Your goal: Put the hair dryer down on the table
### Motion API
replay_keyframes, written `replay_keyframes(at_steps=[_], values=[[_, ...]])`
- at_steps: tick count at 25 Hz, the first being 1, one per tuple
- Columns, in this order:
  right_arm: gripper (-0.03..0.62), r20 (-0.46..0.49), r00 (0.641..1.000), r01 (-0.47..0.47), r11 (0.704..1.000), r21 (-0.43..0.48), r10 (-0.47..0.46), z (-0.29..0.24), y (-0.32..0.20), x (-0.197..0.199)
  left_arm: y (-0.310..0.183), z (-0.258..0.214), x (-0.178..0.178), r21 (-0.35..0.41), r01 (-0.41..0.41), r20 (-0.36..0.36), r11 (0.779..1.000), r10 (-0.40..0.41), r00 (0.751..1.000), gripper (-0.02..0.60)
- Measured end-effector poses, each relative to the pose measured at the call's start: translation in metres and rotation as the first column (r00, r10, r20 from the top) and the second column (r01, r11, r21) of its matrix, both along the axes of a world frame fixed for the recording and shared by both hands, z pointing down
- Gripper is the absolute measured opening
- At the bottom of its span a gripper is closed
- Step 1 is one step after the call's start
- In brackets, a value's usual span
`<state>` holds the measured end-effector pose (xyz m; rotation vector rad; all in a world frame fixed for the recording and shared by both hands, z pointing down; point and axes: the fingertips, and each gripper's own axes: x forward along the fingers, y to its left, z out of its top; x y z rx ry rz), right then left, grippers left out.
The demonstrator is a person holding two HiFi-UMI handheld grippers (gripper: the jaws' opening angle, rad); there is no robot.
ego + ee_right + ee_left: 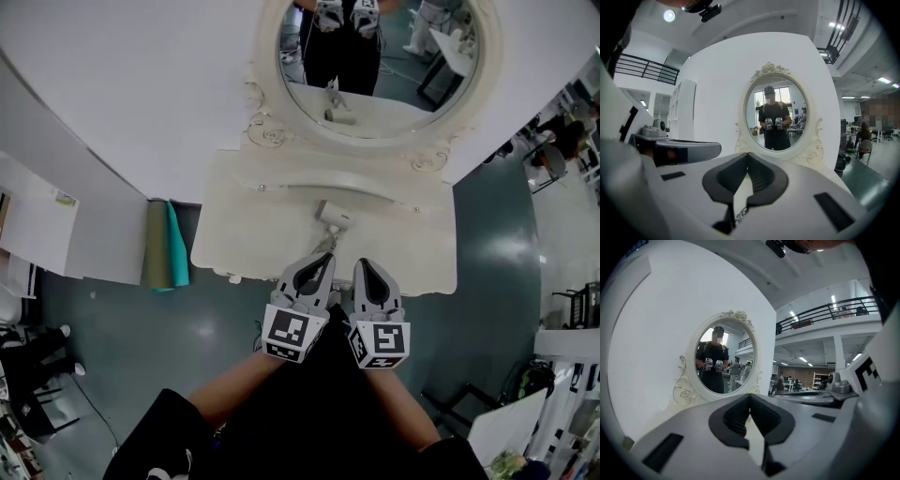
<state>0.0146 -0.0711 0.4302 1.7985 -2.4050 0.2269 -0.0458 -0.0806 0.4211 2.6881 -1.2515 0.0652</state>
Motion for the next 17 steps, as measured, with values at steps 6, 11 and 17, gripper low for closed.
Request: replay_keyframes(at_steps=[6, 11, 17], values=[[0.018, -0.042, 0.999, 0.030, 0.999, 0.013, -0.030, -0.003, 0.009, -0.020, 0.013, 0.002, -0.010, -0.021, 0.004, -0.027, 1.000, -0.005, 1.000, 0.014], [0.018, -0.024, 0.999, 0.031, 0.999, 0.014, -0.030, -0.004, 0.016, -0.031, 0.022, 0.001, -0.019, -0.022, 0.000, -0.029, 1.000, -0.001, 1.000, 0.015], [0.018, -0.015, 0.999, 0.048, 0.999, -0.003, -0.048, 0.005, 0.024, -0.044, 0.027, 0.008, -0.034, -0.043, 0.023, -0.041, 0.999, -0.025, 0.999, 0.015]])
